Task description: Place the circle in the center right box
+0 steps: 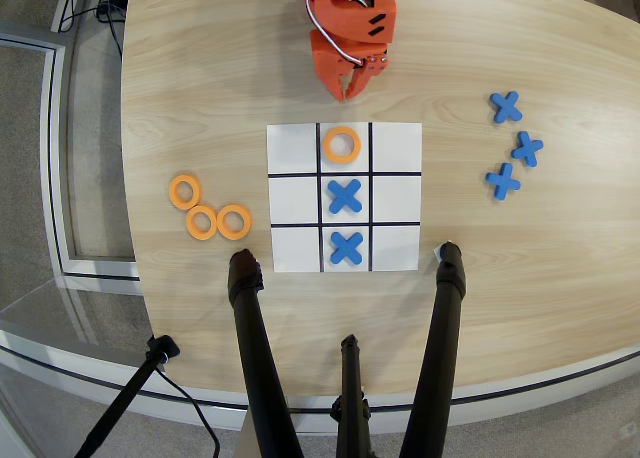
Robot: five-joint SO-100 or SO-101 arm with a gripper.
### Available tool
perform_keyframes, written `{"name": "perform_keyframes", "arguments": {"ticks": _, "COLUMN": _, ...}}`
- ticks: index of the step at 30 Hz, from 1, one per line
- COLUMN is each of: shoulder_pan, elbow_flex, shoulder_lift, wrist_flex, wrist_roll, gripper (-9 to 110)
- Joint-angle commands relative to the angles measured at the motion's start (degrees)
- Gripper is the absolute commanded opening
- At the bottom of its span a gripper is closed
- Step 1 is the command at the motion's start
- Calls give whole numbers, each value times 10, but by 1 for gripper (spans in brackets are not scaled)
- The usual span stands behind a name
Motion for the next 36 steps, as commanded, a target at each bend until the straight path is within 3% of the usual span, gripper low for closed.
{"name": "perform_keyframes", "arguments": {"ticks": 1, "shoulder_pan": -12, "elbow_flex": 11, "shoulder_lift": -25, "wrist_flex": -26, "wrist_roll": 23, "gripper": 0}}
{"name": "perform_keyframes", "arguments": {"ticks": 14, "shoulder_pan": -8, "elbow_flex": -11, "shoulder_lift": -43, "wrist_flex": -25, "wrist_roll": 34, "gripper": 0}}
{"name": "perform_keyframes", "arguments": {"ticks": 20, "shoulder_pan": 9, "elbow_flex": -61, "shoulder_lift": -91, "wrist_flex": -31, "wrist_roll": 37, "gripper": 6}}
{"name": "perform_keyframes", "arguments": {"ticks": 24, "shoulder_pan": 25, "elbow_flex": -133, "shoulder_lift": -147, "wrist_flex": -37, "wrist_roll": 47, "gripper": 13}}
{"name": "perform_keyframes", "arguments": {"ticks": 36, "shoulder_pan": 89, "elbow_flex": -406, "shoulder_lift": -480, "wrist_flex": -160, "wrist_roll": 113, "gripper": 13}}
